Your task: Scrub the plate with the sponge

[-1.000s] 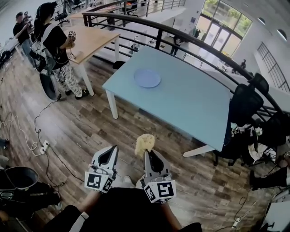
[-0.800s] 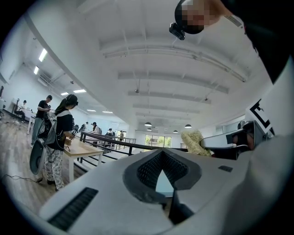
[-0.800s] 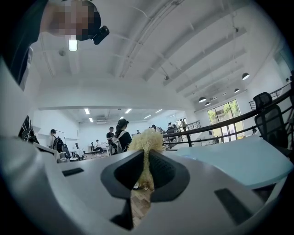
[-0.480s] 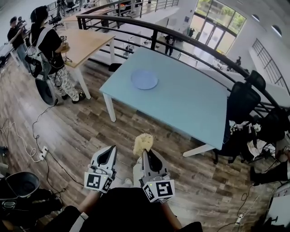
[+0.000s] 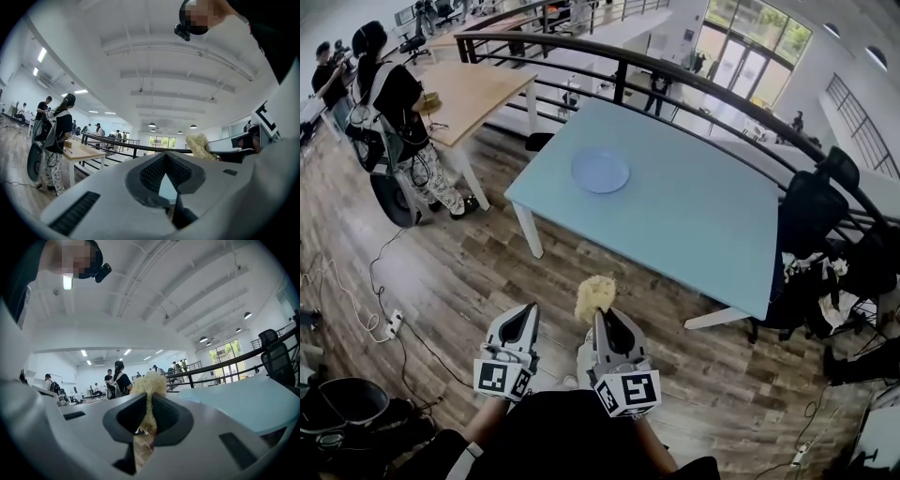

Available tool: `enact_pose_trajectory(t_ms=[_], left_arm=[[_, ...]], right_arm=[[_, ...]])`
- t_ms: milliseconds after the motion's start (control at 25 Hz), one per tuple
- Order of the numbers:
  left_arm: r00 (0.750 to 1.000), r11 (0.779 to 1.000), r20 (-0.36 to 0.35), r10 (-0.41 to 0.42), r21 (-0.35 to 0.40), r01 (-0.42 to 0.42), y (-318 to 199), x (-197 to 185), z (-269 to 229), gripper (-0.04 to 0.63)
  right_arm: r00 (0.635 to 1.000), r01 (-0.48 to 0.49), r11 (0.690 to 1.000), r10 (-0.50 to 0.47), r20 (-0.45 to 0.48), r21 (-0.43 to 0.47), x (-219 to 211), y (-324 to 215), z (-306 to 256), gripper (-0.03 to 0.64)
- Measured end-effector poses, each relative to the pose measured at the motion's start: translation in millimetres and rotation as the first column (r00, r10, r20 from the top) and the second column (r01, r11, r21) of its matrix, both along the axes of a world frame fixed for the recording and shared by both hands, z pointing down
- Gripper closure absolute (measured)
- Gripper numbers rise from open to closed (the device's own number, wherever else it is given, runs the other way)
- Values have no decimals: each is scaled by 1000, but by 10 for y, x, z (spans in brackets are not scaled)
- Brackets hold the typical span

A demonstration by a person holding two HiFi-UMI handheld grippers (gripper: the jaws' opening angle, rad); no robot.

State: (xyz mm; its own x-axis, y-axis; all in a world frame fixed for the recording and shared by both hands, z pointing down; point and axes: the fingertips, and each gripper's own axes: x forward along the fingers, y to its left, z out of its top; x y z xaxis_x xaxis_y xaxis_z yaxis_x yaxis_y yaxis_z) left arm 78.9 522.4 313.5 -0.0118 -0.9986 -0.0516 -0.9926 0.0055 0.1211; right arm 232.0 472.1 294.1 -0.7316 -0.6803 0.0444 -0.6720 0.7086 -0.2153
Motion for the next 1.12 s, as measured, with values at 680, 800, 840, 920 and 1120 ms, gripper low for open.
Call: enact_pose_trajectory(t_ms=[680,800,840,920,1120], left_arm=[[1000,1000,2,-15,-27,15,-1174,-202,36,594],[1000,1000,9,-19,-23,19,-1343,-208,-6,594],[1000,1000,12,-21,-21,21,-1394,-213,-19,594],[999,999,14,-29,-20,30,-1494,-236,-35,594],[998,998,29,-54,-13,54,-1749,-314,-53,594]], right_arm=[[1000,13,999,-13,-3,-48,-207,-1188,134,580],[1000,22,999,-22,4,-43,-231,-1377,103,580],[1000,26,999,-26,4,-40,-245,-1439,90,580],[999,32,999,-32,6,-39,-280,-1564,70,580],[999,50,998,-50,20,-30,-348,-1864,46,580]])
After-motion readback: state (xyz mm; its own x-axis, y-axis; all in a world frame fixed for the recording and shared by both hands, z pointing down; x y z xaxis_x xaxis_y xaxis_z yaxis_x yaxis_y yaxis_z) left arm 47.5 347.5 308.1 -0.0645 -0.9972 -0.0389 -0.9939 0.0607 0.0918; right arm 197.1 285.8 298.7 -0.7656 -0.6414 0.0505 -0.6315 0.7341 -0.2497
